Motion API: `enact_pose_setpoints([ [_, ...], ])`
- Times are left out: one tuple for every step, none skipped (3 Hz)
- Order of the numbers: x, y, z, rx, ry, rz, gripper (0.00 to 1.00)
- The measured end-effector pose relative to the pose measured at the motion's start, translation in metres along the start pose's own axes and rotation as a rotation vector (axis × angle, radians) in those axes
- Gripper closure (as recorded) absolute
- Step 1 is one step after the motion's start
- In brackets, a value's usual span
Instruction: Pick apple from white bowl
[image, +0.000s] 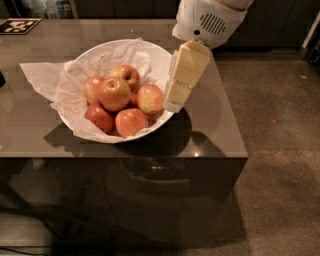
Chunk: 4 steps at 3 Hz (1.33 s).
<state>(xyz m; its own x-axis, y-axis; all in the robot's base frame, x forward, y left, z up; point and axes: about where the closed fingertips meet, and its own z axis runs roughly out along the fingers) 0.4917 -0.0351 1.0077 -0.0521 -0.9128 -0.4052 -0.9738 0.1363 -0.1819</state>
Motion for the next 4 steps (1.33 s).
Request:
enact_pose_setpoints([
  [-0.026, -0.011, 0.009, -0.038, -0.022, 0.017, 0.00],
  [-0.031, -0.012, 0.009, -0.031, -0.030, 0.014, 0.00],
  [-0.032, -0.017, 0.016, -0.019, -0.013, 0.003, 0.00],
  [-0.029, -0.037, 0.049, -0.022, 0.064, 0.042, 0.00],
])
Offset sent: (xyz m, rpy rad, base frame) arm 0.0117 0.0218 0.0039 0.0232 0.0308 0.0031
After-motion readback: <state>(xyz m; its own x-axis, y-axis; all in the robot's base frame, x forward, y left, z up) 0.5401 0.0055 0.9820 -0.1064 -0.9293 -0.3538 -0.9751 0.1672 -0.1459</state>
